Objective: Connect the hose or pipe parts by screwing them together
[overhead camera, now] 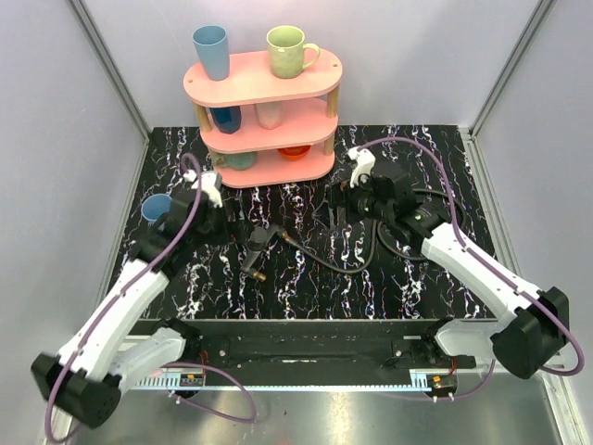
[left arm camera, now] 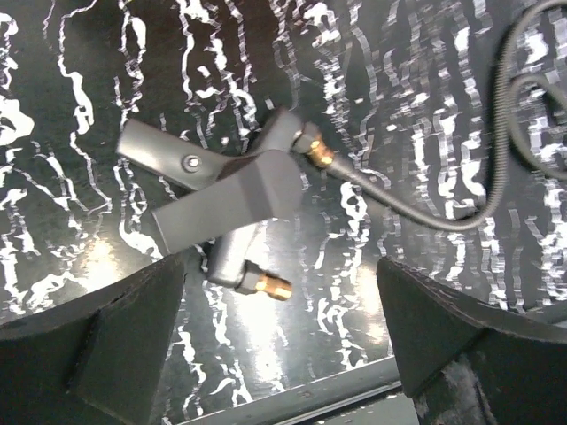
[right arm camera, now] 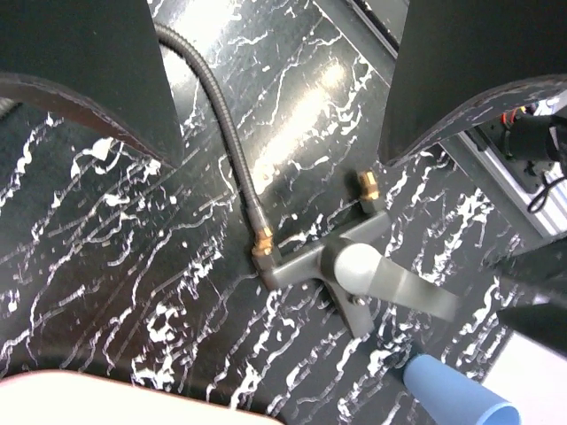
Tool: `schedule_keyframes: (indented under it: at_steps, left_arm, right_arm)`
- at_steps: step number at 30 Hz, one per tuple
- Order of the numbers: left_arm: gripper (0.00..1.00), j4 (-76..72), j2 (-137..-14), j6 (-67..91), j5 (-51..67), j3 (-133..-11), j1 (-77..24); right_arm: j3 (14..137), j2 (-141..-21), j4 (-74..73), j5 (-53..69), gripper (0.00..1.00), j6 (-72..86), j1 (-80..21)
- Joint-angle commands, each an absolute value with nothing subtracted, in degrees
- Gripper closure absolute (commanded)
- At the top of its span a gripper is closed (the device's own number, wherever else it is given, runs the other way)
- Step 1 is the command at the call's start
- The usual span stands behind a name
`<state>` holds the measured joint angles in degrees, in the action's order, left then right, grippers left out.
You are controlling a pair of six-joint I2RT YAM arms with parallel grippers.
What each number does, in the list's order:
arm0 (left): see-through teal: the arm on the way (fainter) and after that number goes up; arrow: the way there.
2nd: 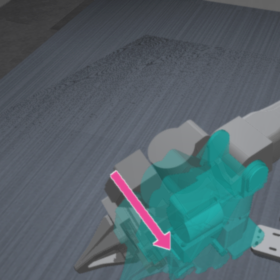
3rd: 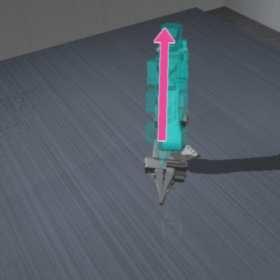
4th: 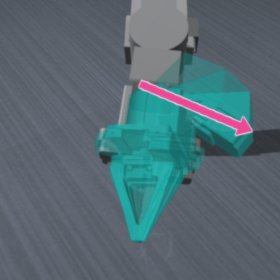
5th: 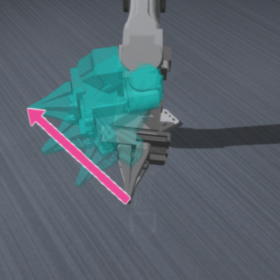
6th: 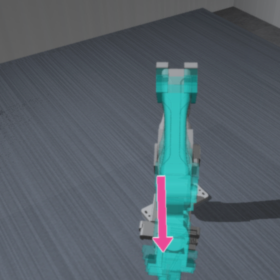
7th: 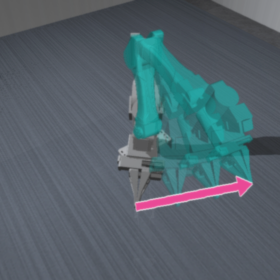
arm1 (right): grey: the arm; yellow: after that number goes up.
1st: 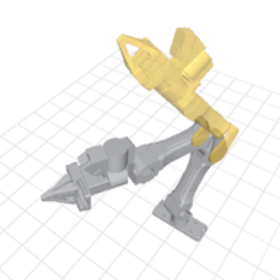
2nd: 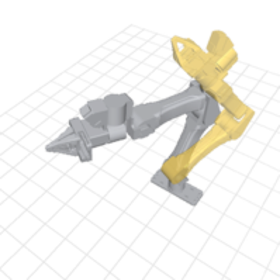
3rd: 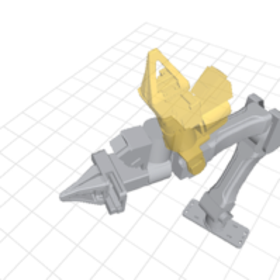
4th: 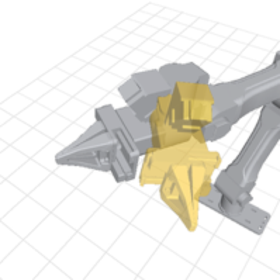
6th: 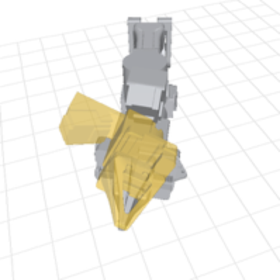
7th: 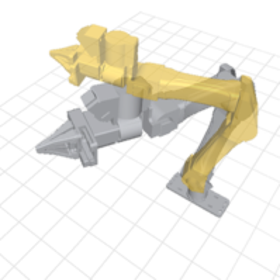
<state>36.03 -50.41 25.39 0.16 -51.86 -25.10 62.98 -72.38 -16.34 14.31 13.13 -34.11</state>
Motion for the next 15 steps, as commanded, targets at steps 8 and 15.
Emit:
schedule_keyframes:
  at_steps: [8, 15]
  left_arm:
    - [0.12, 46.5, -86.9, 6.6, -0.4, -81.3, -25.9]
    - [0.25, 48.4, -104.0, -0.8, 2.6, -86.4, -26.9]
  right_arm:
    - [57.1, -68.8, -17.8, 13.4, 0.0, 15.7, -34.0]
    - [53.9, -63.2, -15.7, 11.3, 0.0, 16.4, -34.0]
